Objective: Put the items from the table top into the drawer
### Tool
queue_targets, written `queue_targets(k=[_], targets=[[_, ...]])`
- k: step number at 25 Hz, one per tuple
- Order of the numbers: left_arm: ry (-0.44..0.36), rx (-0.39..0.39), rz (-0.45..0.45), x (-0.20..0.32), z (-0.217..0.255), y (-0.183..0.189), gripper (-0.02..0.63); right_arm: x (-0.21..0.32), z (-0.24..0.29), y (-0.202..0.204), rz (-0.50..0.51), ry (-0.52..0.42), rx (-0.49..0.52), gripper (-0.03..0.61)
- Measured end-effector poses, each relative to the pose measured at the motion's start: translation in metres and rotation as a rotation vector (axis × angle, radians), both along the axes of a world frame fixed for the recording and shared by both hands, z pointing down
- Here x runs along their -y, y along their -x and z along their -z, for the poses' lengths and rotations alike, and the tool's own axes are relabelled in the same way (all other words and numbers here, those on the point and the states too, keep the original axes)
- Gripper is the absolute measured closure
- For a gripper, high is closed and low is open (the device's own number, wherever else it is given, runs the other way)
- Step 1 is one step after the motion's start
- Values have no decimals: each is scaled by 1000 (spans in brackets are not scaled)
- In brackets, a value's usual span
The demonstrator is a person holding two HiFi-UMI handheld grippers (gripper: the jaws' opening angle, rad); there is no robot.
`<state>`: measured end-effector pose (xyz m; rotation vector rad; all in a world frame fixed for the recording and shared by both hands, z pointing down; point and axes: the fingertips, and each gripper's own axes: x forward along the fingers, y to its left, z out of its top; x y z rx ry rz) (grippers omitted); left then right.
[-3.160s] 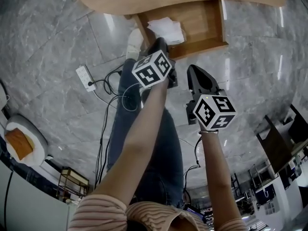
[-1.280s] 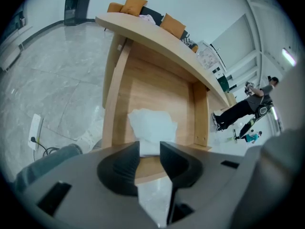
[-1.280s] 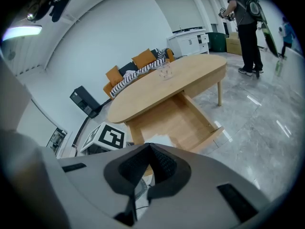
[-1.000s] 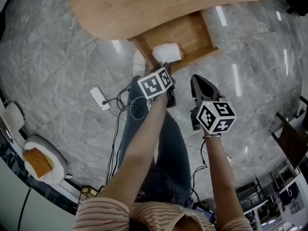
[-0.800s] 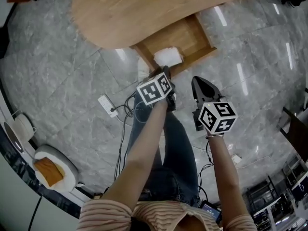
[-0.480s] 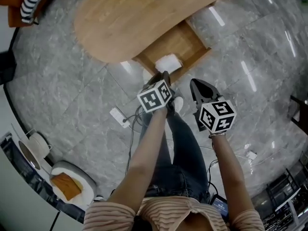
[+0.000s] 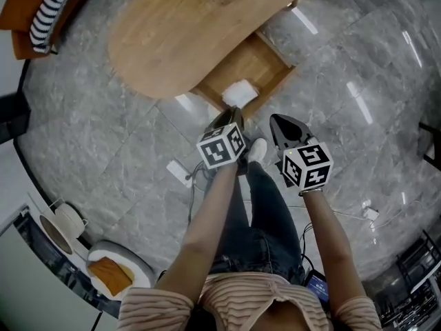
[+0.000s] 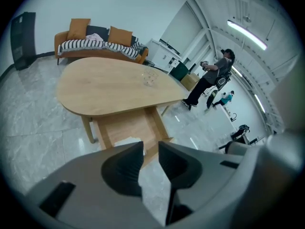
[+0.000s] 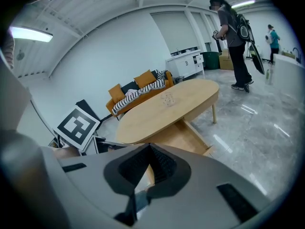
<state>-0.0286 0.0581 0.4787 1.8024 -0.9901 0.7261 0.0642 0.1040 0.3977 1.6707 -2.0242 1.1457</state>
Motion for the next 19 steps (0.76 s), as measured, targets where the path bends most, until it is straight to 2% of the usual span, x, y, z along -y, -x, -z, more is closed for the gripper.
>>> queue_targets(k=[7, 16, 19], targets=[[-7, 24, -98, -1, 12, -2, 514, 0, 5, -2, -52, 1, 13, 571], [-9, 26, -165, 11, 13, -4, 514, 2, -6, 0, -96, 19, 21, 571], [-29, 31, -191, 20, 11, -2, 534, 9, -13, 3, -98, 26, 30, 571]])
